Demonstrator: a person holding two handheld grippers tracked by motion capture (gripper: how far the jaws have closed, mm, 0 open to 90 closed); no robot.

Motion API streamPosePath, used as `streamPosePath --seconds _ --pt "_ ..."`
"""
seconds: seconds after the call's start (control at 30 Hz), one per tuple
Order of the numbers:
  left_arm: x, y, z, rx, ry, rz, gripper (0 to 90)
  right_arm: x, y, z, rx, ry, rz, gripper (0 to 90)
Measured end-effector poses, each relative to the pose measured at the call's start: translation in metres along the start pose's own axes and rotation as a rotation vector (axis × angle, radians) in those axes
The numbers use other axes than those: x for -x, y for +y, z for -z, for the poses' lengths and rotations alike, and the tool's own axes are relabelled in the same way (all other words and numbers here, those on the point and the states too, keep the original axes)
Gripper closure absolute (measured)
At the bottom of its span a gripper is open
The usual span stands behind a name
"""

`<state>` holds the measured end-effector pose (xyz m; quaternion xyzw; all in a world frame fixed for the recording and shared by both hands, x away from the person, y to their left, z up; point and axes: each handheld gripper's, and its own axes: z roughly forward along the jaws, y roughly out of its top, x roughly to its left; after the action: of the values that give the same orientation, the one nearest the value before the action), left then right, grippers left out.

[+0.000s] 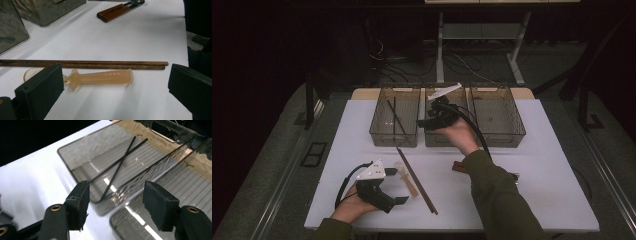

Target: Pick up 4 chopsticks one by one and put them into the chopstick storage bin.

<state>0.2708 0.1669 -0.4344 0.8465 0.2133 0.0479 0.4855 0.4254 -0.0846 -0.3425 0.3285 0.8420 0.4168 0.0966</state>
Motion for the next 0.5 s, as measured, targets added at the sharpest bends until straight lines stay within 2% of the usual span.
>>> streamPosePath --seconds 0.07,0.37,0.5 --pt "0.001 0.000 0.000 0.008 0.003 0.017 0.0 0.000 -0.006 0.007 0.009 0.007 0.005 38.2" --pt "0.000 0.000 0.000 0.003 0.009 0.027 0.0 0.002 -0.036 0.042 0.024 0.014 0.025 37.1" --pt "0.000 0.000 -0.001 -0.005 0.012 0.019 0.0 0.003 -0.052 0.054 0.026 0.018 0.036 37.0"
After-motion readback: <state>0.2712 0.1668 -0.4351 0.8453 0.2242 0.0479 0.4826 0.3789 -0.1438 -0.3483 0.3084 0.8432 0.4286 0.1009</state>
